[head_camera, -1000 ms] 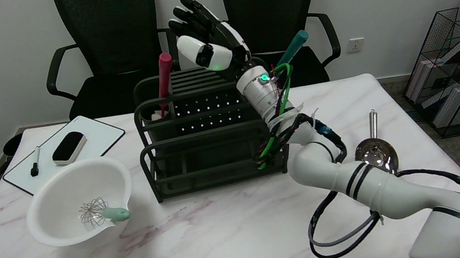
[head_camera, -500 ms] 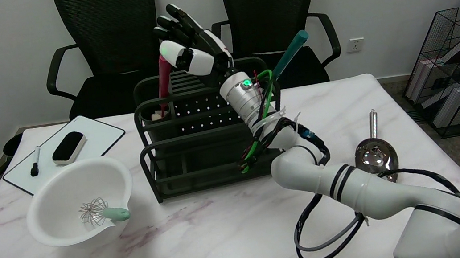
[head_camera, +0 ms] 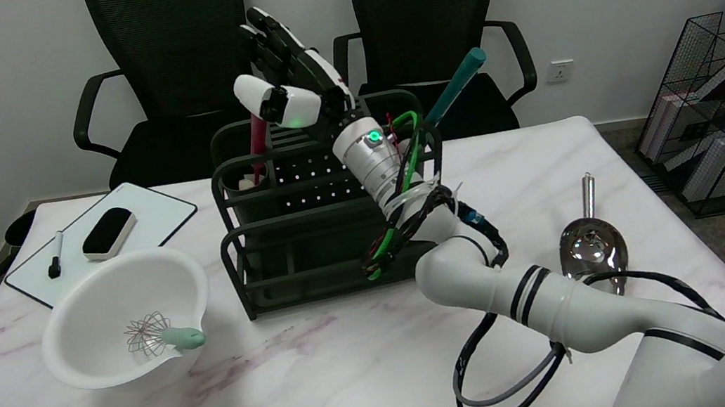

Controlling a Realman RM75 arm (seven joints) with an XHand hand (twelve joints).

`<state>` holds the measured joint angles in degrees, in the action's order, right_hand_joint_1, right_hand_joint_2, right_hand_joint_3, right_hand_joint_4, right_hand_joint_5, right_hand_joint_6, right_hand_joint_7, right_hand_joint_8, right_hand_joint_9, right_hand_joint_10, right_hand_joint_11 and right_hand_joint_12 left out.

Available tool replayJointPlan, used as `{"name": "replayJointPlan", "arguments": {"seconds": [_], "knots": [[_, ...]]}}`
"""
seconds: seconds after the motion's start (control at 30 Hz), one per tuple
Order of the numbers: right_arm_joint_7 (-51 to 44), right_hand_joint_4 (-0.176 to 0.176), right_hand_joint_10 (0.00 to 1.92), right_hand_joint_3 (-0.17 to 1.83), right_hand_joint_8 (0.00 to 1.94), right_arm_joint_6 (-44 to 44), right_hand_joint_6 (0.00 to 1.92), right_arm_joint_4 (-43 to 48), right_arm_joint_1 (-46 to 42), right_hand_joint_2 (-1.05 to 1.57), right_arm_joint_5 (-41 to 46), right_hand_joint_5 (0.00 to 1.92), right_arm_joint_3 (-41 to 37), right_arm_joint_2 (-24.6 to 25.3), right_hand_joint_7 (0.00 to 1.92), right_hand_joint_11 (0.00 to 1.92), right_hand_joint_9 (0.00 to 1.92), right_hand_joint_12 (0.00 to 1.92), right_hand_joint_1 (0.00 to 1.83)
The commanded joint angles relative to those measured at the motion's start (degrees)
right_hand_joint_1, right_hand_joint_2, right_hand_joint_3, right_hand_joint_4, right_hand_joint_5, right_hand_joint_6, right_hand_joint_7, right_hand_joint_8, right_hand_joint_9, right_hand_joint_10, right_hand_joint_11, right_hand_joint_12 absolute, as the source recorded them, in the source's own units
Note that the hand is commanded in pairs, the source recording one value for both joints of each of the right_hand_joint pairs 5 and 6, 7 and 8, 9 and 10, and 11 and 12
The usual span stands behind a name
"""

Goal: Pick up the blue sponge bottle brush.

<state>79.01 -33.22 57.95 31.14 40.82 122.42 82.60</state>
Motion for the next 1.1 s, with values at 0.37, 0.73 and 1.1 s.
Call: {"name": "replayJointPlan", "arguments": {"seconds": [0.37,0.73,1.1], "knots": [[-5.0,0.000,0.12,1.42,0.10,-0.7,0.00,-3.4,-1.0,0.16,2.2,0.00,0.8,3.9,0.10,0.00,0.12,0.00,1.06],[-5.0,0.000,0.08,1.42,0.00,-1.3,0.00,-3.5,-1.3,0.17,2.2,0.00,0.6,5.1,0.00,0.00,0.08,0.00,1.05],[-5.0,0.000,0.06,1.36,0.00,-1.4,0.00,-3.8,-1.3,0.24,2.3,0.00,0.8,5.7,0.00,0.00,0.06,0.00,1.04]]}}
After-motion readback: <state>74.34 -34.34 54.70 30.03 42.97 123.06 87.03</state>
